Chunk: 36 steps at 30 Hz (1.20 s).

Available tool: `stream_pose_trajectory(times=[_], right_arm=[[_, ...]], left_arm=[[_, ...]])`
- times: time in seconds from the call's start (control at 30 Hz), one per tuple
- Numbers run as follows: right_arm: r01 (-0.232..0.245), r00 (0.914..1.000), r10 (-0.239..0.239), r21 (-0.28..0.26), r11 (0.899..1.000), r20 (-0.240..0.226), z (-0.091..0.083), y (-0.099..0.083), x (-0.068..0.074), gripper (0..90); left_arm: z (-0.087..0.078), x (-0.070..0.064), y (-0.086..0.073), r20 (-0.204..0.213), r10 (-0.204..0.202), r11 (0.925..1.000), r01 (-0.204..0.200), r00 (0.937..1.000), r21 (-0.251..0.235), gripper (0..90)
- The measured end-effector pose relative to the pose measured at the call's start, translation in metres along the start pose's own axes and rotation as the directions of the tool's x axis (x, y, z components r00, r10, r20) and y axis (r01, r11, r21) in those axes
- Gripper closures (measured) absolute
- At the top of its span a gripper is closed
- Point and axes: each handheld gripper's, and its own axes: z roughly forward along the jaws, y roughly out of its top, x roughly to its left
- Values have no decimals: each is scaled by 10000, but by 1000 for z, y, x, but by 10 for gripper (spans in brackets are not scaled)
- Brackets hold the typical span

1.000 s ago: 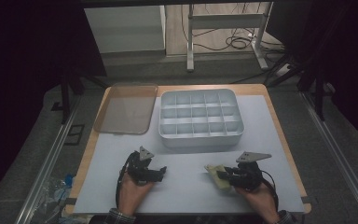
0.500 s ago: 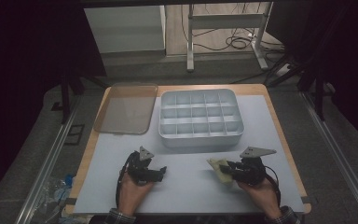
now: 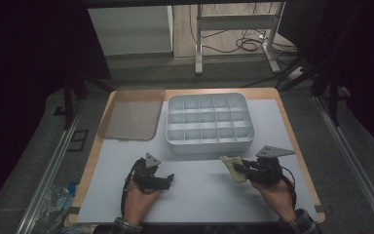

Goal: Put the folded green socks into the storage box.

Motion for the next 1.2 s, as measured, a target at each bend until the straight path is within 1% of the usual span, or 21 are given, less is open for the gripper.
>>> stream_pose_trajectory(times=[0.2, 0.4, 0.8, 1.0, 1.2], right_arm=[[-46, 9999, 48, -189, 9998, 94, -3, 8, -5, 721], [92, 9996, -84, -301, 9995, 261, -6, 16, -8, 720], [91, 9985, -61, -555, 9984, 541, -8, 29, -16, 721], [-5, 9972, 64, -790, 9969, 738, -11, 37, -24, 721], [69, 9958, 17, -930, 9956, 917, -10, 41, -29, 721]], left_arm=[[0, 0, 0, 1, -2, 10000, 2, 10000, 0, 60], [0, 0, 0, 1, -3, 10000, 3, 10000, -1, 60], [0, 0, 0, 0, -44, 10000, 44, 10000, -40, 60], [0, 0, 0, -2, -45, 10000, 45, 10000, -39, 60], [0, 0, 0, -7, -23, 10000, 23, 10000, -41, 60]])
